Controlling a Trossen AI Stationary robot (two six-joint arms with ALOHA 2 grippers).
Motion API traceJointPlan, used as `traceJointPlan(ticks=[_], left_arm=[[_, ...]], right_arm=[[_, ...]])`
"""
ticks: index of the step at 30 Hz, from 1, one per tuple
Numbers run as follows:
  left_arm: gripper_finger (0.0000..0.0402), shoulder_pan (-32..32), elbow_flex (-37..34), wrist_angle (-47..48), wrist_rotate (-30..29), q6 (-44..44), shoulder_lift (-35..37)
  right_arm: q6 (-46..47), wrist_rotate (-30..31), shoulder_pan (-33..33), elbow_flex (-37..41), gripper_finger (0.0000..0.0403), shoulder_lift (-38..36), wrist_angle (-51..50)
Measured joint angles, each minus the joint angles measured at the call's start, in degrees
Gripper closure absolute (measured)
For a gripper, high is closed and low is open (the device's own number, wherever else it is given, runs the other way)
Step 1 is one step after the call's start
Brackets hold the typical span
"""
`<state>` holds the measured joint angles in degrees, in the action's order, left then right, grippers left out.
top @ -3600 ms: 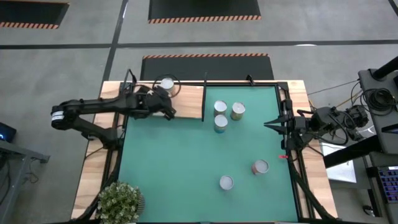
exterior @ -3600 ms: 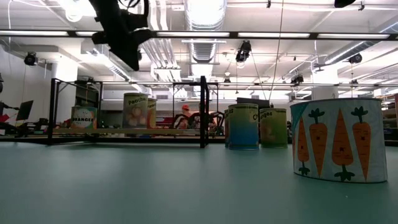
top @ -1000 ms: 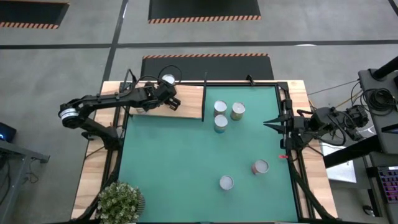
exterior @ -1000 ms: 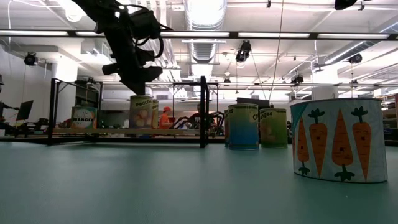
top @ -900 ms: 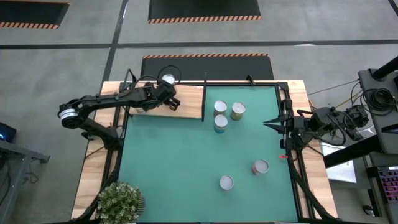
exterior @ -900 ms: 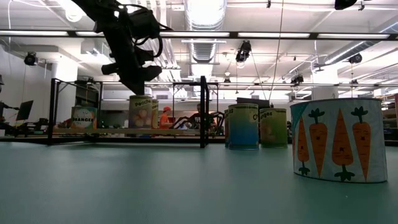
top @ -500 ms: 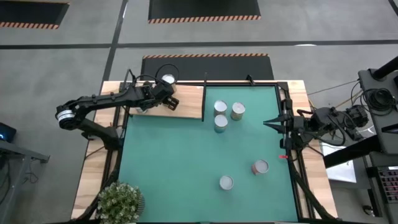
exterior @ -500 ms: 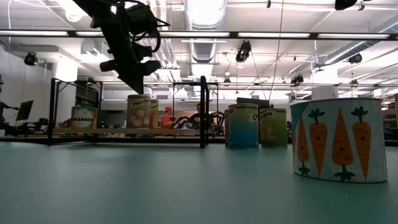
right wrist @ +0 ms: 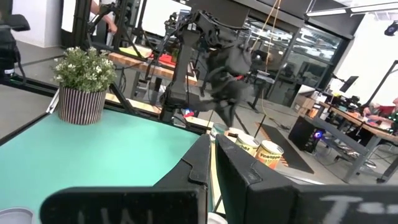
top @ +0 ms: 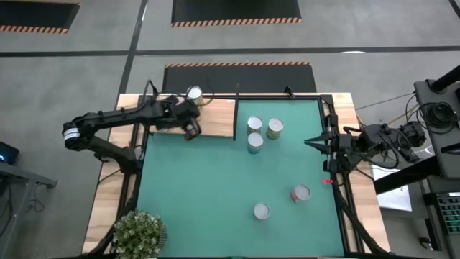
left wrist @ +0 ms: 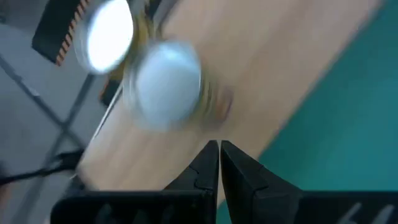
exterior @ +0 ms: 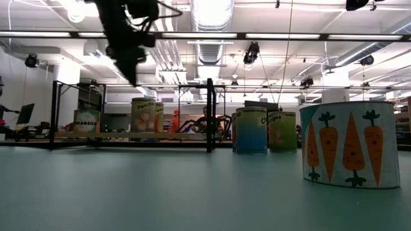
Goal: Pick and place cans onto a shelf
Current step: Put the canned peaches on the shelf
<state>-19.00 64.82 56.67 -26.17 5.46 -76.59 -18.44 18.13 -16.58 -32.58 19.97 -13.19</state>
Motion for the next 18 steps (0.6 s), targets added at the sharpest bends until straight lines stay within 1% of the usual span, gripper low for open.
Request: traceJointPlan(ticks=[1, 3, 6, 12, 18], left_arm=[[0.0402, -0.01, -0.36, 2.06, -0.04, -2.07, 0.33], [0.0402, -0.43, -1.48, 3.29, -0.04, -5.4, 0.85], [0.0402, -2.15, -2.97, 0.99, 0.2, -8.7, 1.15], [0.0402, -6.08, -3.56, -4.4, 0.13, -10.17, -0.01], [0.0402, -7.73, -3.56, -4.77, 0.07, -10.44, -0.25]], right_arm=[[0.0, 0.0, -0.02, 0.0, 0.039, 0.0, 0.0], [0.0, 0.0, -0.01, 0.01, 0.039, 0.0, 0.01], [0.0, 0.0, -0.02, 0.0, 0.039, 0.0, 0.07], [0.44, -0.01, -0.02, 0.0, 0.039, 0.0, 0.15], [0.37, 0.0, 0.0, 0.0, 0.039, 0.0, 0.13]])
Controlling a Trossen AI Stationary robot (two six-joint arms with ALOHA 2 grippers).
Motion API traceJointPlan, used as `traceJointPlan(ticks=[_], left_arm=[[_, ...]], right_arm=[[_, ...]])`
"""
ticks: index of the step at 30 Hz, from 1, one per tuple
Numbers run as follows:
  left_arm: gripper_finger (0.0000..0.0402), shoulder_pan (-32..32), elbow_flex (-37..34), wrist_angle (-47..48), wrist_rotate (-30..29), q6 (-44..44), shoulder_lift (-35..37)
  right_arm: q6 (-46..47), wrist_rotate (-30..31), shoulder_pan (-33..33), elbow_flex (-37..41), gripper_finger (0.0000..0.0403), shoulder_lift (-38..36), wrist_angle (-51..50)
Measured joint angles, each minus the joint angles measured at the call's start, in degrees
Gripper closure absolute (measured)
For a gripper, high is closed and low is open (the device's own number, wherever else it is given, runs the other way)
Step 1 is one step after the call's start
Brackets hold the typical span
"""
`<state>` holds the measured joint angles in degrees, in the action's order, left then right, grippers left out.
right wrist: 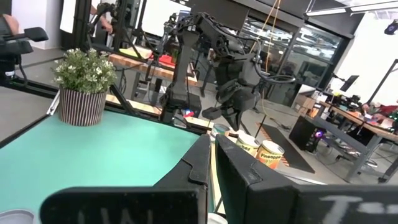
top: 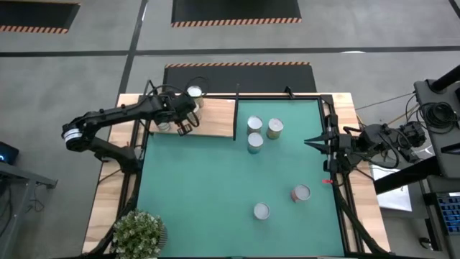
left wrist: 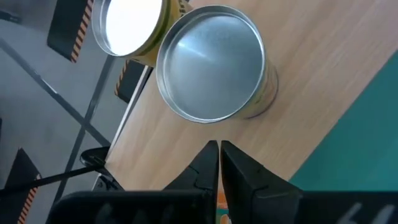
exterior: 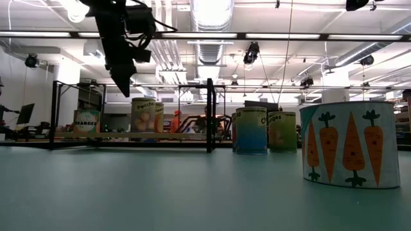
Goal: Pick and place cans onto a shelf
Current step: Put the canned peaches on the shelf
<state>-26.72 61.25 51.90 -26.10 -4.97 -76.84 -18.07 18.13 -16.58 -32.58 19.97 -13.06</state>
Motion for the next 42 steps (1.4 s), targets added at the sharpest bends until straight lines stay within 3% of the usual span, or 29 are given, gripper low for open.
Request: traceJointPlan(ticks=[12, 18, 36, 42], left_arm=[[0.0402, -1.31, 0.0, -1.7, 0.09, -0.13, 0.0], [0.0402, -1.26, -0.48, -2.8, 5.58, -0.39, -0.02], [0.0402, -1.3, -1.05, -5.74, 4.18, 0.12, -0.02], [0.0402, 0.82, -1.06, -5.84, 5.11, 4.53, 1.41]], right_arm=[[-0.04, -0.01, -0.01, 0.01, 0.039, 0.0, -0.04], [-0.15, -0.02, -0.01, 0.0, 0.039, 0.0, -0.09], [-0.15, 0.0, -0.02, 0.0, 0.039, 0.0, -0.11], [-0.15, 0.0, -0.01, 0.01, 0.039, 0.0, -0.13]])
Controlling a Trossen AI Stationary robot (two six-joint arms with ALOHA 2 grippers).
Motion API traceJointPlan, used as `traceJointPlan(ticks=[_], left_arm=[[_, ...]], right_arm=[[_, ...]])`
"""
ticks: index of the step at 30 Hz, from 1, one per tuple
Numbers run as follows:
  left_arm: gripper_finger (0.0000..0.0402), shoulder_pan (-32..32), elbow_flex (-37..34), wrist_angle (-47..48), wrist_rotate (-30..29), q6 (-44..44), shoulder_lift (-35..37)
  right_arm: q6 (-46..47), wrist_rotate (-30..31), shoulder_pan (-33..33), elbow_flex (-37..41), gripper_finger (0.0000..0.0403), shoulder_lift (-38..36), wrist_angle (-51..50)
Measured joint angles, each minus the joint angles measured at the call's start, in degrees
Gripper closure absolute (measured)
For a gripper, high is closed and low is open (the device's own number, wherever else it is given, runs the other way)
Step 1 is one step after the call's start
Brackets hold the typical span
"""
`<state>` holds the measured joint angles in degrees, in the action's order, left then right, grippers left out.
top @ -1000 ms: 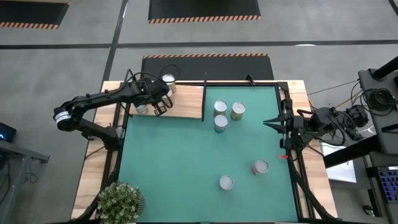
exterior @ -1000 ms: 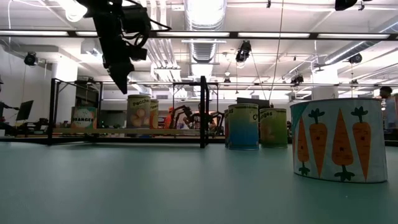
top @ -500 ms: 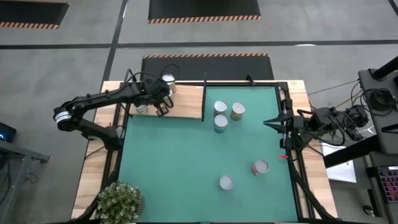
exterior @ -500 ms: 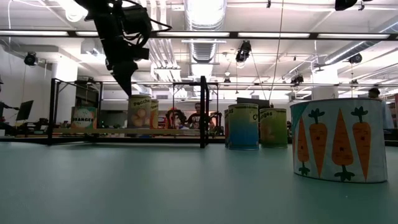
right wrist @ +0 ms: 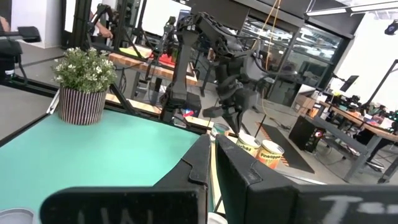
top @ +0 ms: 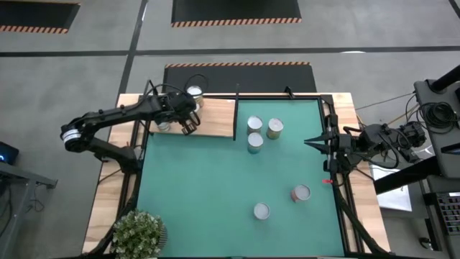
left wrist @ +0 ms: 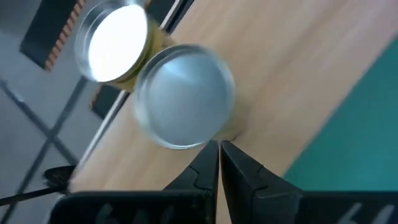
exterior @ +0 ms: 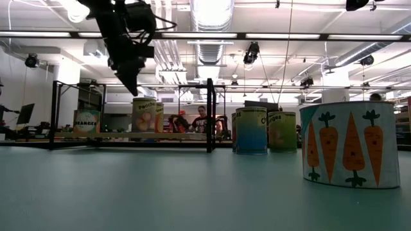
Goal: Pick and place cans onto a shelf
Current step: Put the canned peaches on the shelf, then put the large canned oranges on the shelf
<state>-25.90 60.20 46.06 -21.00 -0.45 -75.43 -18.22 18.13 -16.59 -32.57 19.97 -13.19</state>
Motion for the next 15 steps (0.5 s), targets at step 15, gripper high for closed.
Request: traceJointPlan(ticks=[15], left_arm=[[0.0402, 39.03, -17.4, -50.7, -3.42, -15.03, 13.78]], right_arm=[[11.17, 0.02, 0.0, -0.01, 0.039, 2.79, 1.94]])
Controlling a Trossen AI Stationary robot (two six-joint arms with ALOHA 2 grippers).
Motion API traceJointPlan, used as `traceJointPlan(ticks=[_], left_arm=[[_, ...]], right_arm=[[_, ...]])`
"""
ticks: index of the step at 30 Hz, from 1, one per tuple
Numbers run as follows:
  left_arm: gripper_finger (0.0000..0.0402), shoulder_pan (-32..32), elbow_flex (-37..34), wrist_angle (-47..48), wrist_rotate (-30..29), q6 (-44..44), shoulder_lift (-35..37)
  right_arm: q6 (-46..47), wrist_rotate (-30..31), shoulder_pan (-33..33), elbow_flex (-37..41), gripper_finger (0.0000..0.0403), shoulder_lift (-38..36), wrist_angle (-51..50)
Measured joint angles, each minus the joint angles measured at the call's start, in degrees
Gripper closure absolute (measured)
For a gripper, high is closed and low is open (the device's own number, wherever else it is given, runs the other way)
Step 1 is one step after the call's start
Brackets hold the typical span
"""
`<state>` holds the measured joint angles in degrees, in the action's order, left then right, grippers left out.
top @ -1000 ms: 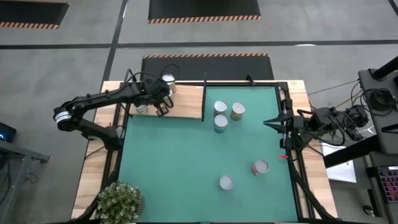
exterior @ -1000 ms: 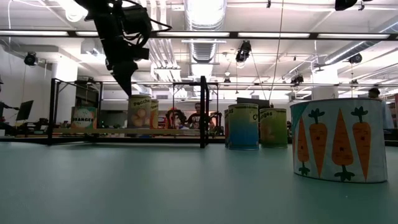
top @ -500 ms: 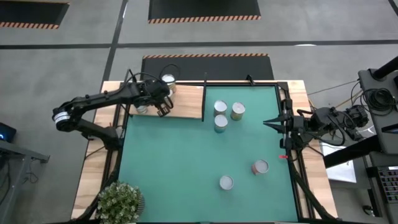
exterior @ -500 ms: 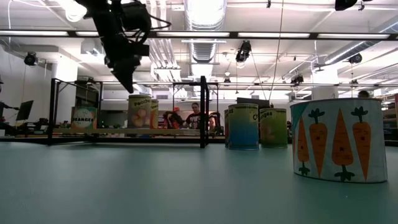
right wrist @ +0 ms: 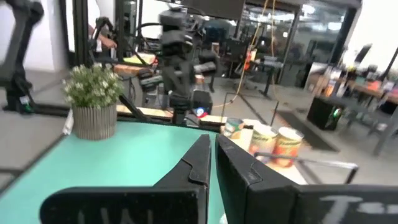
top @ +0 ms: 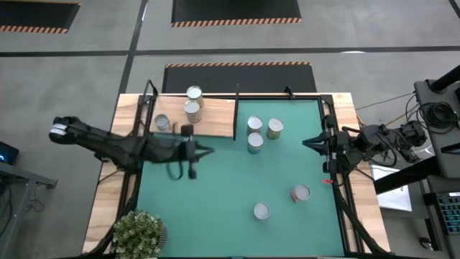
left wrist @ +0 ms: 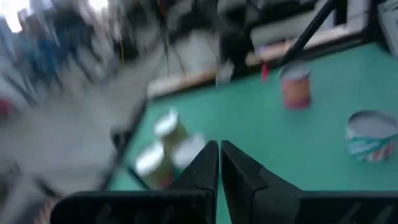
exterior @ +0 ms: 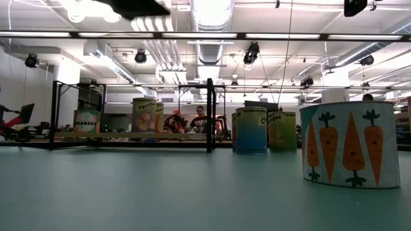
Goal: Pick and place cans onto a shelf
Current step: Put the large canned oranges on the shelf
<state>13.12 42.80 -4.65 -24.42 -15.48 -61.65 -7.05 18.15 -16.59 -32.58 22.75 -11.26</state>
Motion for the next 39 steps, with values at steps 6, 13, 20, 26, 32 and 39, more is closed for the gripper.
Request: traceJointPlan(ticks=[6, 13, 20, 26, 32, 39], left_arm=[[0.0402, 6.66, -4.05, -8.83, -8.21, -11.98, 5.13], [0.0402, 6.56, -5.94, -8.62, -10.29, -12.46, 10.3], [0.0402, 6.54, -7.04, -7.78, -11.76, -15.41, 13.08], [0.0402, 6.54, -7.05, -7.98, -12.53, -15.29, 13.38], [0.0402, 6.49, -6.99, -8.39, -12.6, -16.17, 13.01], [0.0402, 6.47, -6.95, -9.46, -12.62, -19.84, 13.0]], right_arm=[[10.77, -0.03, -0.01, 0.21, 0.039, 10.04, 7.83], [22.67, 2.6, -0.02, -0.04, 0.039, 23.4, 17.28], [28.68, 8.88, -0.01, -5.03, 0.039, 34.51, 17.98], [29.7, 8.92, 1.07, -14.08, 0.039, 41.98, 14.98], [30.89, 8.88, 5.2, -25.46, 0.039, 50.01, 4.37], [34.16, 4.76, 13.26, -41.35, 0.039, 61.8, -18.0]])
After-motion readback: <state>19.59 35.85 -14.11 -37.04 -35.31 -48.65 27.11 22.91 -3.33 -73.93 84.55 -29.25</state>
